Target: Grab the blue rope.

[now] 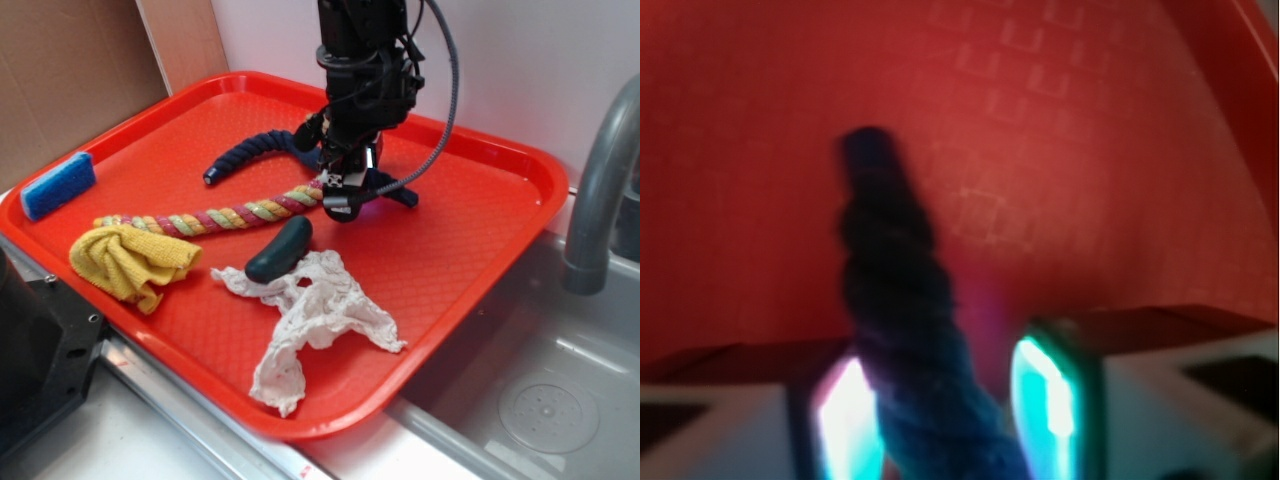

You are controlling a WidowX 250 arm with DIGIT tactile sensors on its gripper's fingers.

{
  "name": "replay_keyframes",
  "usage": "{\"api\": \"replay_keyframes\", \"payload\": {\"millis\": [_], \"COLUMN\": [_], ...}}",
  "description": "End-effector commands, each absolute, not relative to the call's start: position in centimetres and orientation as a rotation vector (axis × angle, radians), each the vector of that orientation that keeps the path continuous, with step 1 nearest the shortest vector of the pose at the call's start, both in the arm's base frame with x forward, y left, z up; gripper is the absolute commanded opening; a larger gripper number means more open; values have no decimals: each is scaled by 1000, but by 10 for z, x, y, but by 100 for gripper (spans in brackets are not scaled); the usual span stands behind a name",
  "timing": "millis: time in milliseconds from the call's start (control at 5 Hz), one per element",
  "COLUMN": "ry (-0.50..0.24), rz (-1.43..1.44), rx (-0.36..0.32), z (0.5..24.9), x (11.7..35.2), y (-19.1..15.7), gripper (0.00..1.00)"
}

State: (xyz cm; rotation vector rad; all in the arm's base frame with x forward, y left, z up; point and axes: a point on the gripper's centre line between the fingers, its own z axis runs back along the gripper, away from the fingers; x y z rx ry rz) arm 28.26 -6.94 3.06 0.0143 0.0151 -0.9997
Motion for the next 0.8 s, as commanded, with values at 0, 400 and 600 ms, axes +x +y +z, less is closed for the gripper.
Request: {"api": "replay_keyframes", "payload": {"millis": [0, 400, 600], "ry": [-78, -9, 6], "rz": [-707, -207, 43], "rx": [213, 17, 45], "z": [126, 228, 263], "x": [285, 277, 268], "y": [-105, -82, -71], "gripper": [0, 0, 0]}}
